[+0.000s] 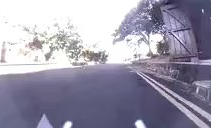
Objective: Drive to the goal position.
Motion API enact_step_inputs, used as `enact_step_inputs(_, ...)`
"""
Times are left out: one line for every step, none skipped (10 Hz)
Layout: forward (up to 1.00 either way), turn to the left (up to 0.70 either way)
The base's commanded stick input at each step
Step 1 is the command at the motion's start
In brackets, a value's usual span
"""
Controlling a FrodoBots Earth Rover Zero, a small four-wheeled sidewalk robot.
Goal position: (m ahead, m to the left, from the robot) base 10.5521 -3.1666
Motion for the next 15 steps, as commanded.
enact_step_inputs(0.7,0.0)
enact_step_inputs(0.7,0.0)
enact_step_inputs(0.7,0.0)
enact_step_inputs(0.7,0.0)
enact_step_inputs(0.7,0.0)
enact_step_inputs(0.7,0.0)
enact_step_inputs(0.7,0.0)
enact_step_inputs(0.7,0.0)
enact_step_inputs(0.7,0.0)
enact_step_inputs(0.7,0.0)
enact_step_inputs(0.7,0.0)
enact_step_inputs(0.7,0.0)
enact_step_inputs(0.7,0.0)
enact_step_inputs(0.7,0.0)
enact_step_inputs(0.7,0.0)
